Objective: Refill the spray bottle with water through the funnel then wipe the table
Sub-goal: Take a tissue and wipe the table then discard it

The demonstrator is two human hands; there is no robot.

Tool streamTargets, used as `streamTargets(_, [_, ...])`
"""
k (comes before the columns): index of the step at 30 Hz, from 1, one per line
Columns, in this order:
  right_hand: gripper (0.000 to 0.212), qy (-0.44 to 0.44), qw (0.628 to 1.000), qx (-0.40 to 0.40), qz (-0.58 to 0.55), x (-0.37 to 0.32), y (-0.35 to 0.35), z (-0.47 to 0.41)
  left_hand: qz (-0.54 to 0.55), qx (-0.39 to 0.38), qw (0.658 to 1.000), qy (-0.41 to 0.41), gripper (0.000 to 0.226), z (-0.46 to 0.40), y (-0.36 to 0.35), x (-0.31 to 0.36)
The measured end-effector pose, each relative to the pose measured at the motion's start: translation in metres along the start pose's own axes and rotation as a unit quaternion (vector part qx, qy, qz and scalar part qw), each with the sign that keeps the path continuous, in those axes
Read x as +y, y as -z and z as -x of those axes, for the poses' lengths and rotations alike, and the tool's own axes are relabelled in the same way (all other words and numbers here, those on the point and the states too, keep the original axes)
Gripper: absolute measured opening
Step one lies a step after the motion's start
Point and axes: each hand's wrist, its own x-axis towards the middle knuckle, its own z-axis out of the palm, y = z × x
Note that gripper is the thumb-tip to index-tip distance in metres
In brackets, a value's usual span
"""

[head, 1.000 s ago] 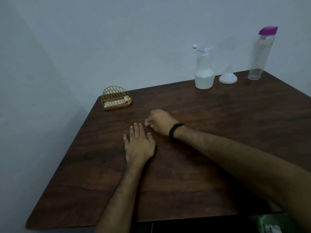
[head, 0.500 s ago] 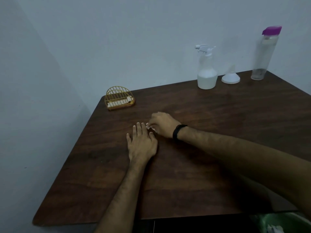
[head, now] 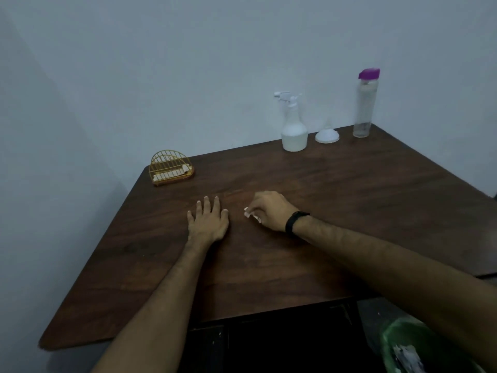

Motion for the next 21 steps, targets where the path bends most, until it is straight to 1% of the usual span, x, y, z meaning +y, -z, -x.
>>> streamTargets(2, [0.021, -0.035, 0.999, 0.01, 0.02, 0.019, 0.016, 0.011, -0.009, -0.017, 0.999, -0.027, 0.061, 0.007, 0.0, 0.013])
streamTargets(4, [0.021, -0.105, 0.993, 0.032, 0.047, 0.047, 0.034, 0.026, -0.015, -0.025, 0.998, -0.059, 0.061, 0.017, -0.005, 0.032])
streamTargets(6, [0.022, -0.165, 0.982, 0.065, 0.061, 0.073, 0.047, 0.045, -0.013, -0.021, 0.996, -0.086, 0.062, 0.027, -0.012, 0.055])
streamTargets(7, [0.022, -0.181, 0.978, 0.077, 0.067, 0.079, 0.049, 0.056, -0.011, -0.016, 0.995, -0.095, 0.062, 0.031, -0.016, 0.065])
streamTargets(9, [0.022, -0.187, 0.976, 0.093, 0.065, 0.074, 0.048, 0.073, -0.006, -0.007, 0.994, -0.108, 0.063, 0.035, -0.021, 0.082])
streamTargets(10, [0.022, -0.176, 0.978, 0.092, 0.056, 0.065, 0.044, 0.079, -0.004, -0.005, 0.994, -0.112, 0.063, 0.037, -0.022, 0.087])
streamTargets(14, [0.019, -0.086, 0.994, 0.067, 0.03, 0.023, 0.024, 0.093, -0.01, 0.001, 0.993, -0.122, 0.063, 0.034, -0.023, 0.09])
streamTargets(16, [0.02, -0.073, 0.995, 0.069, 0.013, 0.024, 0.025, 0.095, -0.011, 0.002, 0.991, -0.131, 0.065, 0.034, -0.023, 0.084])
streamTargets(18, [0.02, -0.101, 0.993, 0.061, 0.027, 0.042, 0.038, 0.092, -0.012, 0.003, 0.99, -0.14, 0.066, 0.035, -0.023, 0.079])
streamTargets(21, [0.022, -0.187, 0.976, 0.083, 0.073, 0.086, 0.068, 0.089, -0.019, 0.011, 0.99, -0.139, 0.067, 0.037, -0.025, 0.077])
